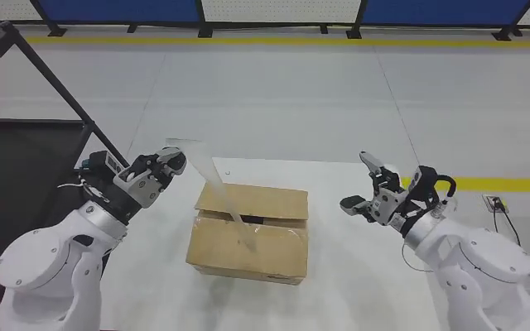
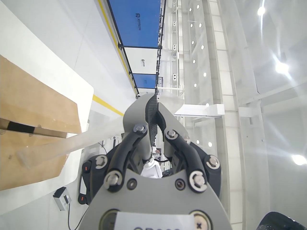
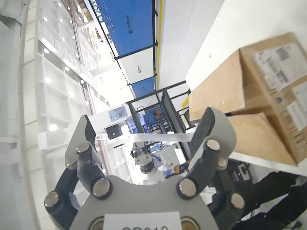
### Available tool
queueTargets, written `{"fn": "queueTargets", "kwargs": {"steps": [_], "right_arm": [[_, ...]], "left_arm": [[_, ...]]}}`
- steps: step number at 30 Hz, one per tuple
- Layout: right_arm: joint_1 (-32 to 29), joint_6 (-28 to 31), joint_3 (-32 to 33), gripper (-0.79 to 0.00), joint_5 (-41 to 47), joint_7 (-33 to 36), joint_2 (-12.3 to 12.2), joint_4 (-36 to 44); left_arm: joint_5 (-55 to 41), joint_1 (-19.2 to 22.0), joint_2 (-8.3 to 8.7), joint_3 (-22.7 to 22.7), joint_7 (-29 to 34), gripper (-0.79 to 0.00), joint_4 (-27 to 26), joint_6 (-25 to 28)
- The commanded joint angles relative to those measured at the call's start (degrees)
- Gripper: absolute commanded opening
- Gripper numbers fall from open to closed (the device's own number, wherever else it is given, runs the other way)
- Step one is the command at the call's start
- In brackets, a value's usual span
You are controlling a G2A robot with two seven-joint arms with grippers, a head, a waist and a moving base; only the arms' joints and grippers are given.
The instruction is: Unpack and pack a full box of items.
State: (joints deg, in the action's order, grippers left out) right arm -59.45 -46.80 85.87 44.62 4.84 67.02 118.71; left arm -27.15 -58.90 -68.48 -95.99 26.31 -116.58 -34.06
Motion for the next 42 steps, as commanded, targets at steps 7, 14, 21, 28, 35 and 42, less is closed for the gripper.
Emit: {"fn": "queueTargets", "kwargs": {"steps": [7, 14, 21, 28, 35, 42], "right_arm": [[2.05, -0.9, -6.99, 0.0, -20.79, 2.79, -1.47, 4.14], [4.35, 8.35, -17.09, 0.0, -60.64, 16.48, -5.24, 6.5], [3.68, 13.52, -22.04, 0.0, -83.2, 28.67, -7.14, 11.53], [3.68, 13.52, -22.04, 0.0, -83.2, 28.67, -7.14, 11.53], [5.01, 25.87, -25.41, 0.0, -94.78, 31.86, -7.75, 10.93], [8.09, 38.66, -35.4, 0.0, -121.7, 43.91, -7.92, 11.53]], "left_arm": [[-0.77, -0.23, -0.4, 0.81, -9.74, -0.785, 0.45, -3.41], [-7.95, 1.26, -0.99, 0.84, -18.69, -0.785, 2.2, -11.8], [-14.5, 0.19, -1.54, -1.05, -26.96, -0.785, 0.95, -17.94], [-14.5, 0.19, -1.54, -1.05, -26.96, -0.785, 0.95, -17.94], [-14.96, -0.16, -1.73, 0.63, -29.35, -0.785, 2.18, -17.88], [-23.72, 1.48, -2.93, 2.06, -38.19, -0.785, 4.95, -20.7]]}}
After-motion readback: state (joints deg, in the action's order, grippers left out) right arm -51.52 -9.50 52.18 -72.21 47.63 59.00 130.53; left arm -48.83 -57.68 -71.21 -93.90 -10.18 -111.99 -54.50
